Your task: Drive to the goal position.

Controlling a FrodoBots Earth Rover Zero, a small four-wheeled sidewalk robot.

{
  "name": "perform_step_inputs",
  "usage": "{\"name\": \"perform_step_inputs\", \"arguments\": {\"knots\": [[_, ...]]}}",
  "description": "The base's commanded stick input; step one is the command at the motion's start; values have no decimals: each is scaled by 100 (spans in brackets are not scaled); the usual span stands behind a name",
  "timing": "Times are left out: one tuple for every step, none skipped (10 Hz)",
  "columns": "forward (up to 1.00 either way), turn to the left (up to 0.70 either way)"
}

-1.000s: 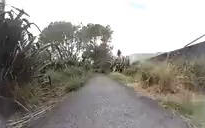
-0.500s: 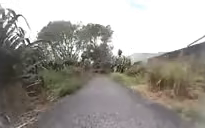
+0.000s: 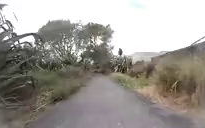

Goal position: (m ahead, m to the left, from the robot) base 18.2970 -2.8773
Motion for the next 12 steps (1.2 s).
{"name": "perform_step_inputs", "arguments": {"knots": [[100,0],[100,0],[100,0],[100,0],[100,0],[100,0],[100,0],[100,-10],[100,-34],[100,-14],[100,-5],[100,0]]}}
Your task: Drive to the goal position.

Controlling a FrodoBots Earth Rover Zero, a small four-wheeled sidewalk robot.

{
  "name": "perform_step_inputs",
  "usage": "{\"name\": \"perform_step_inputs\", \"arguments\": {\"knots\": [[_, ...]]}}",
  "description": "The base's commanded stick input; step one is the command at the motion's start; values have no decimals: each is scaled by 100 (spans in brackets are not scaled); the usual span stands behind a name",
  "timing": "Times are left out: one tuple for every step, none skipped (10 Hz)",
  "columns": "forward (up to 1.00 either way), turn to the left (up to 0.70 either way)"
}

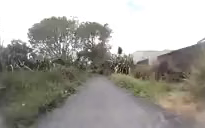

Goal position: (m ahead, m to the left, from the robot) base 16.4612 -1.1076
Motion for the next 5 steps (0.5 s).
{"name": "perform_step_inputs", "arguments": {"knots": [[100,0],[100,0],[100,0],[100,0],[100,0]]}}
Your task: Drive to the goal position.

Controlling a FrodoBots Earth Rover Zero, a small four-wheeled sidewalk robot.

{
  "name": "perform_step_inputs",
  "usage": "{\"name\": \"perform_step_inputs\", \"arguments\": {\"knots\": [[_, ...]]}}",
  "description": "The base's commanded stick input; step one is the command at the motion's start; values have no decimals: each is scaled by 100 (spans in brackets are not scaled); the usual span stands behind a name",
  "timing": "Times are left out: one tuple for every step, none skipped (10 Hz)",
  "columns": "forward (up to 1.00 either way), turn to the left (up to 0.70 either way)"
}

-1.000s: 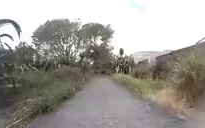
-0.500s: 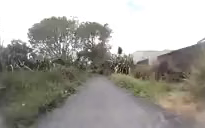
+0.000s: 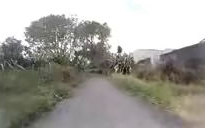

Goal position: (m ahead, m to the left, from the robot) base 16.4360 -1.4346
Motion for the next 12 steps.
{"name": "perform_step_inputs", "arguments": {"knots": [[100,0],[100,0],[100,0],[100,0],[100,0],[100,0],[100,0],[100,0],[100,0],[100,0],[100,0],[100,0]]}}
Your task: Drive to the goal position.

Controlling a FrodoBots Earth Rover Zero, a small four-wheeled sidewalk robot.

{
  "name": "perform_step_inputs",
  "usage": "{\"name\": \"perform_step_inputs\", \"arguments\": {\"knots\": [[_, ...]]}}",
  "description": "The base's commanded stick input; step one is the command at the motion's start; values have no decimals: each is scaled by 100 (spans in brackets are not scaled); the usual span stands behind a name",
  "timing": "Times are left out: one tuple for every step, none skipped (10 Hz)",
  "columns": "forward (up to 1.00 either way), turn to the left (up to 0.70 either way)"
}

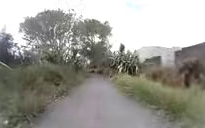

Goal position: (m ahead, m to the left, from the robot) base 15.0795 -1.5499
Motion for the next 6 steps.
{"name": "perform_step_inputs", "arguments": {"knots": [[100,0],[100,0],[100,0],[100,0],[100,0],[100,0]]}}
